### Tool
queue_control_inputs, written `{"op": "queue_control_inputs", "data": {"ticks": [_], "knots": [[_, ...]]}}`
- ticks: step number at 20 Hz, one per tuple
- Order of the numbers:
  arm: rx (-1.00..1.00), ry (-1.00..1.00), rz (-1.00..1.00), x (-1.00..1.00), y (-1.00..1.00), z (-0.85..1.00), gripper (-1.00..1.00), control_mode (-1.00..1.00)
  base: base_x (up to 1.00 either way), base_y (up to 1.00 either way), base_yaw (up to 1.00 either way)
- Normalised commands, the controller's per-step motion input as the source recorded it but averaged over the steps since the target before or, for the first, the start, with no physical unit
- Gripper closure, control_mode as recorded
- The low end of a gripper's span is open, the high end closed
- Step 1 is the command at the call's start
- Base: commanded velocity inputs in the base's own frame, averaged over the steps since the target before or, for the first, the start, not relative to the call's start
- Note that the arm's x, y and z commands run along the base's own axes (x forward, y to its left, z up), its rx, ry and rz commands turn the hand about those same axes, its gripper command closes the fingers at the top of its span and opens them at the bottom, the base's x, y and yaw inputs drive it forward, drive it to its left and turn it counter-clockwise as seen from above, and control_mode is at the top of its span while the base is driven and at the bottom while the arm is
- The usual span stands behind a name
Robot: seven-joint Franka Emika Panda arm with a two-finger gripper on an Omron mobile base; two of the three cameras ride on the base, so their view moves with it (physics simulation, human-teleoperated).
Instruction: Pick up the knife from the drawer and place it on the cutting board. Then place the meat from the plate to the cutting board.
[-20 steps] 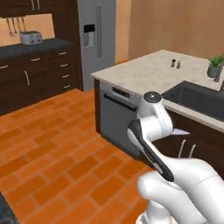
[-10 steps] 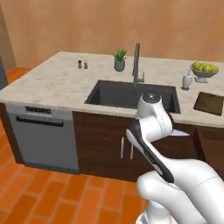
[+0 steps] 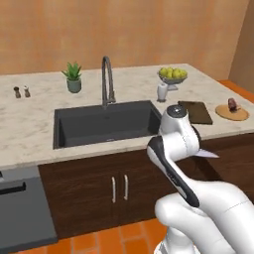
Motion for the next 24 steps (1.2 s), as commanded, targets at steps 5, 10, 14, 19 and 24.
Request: {"op": "queue_control_inputs", "data": {"ticks": [5,10,14,19,24], "knots": [[0.0,0.0,0.0,0.0,0.0,0.0,1.0,1.0,0.6,-0.03,-0.03],[0.0,0.0,0.0,0.0,0.0,0.0,1.0,1.0,0.63,-0.54,0.0],[0.0,0.0,0.0,0.0,0.0,0.0,1.0,1.0,0.56,-0.27,-0.07],[0.0,0.0,0.0,0.0,0.0,0.0,1.0,1.0,0.45,-0.45,-0.1],[0.0,0.0,0.0,0.0,0.0,0.0,1.0,1.0,0.18,-0.55,-0.04]]}}
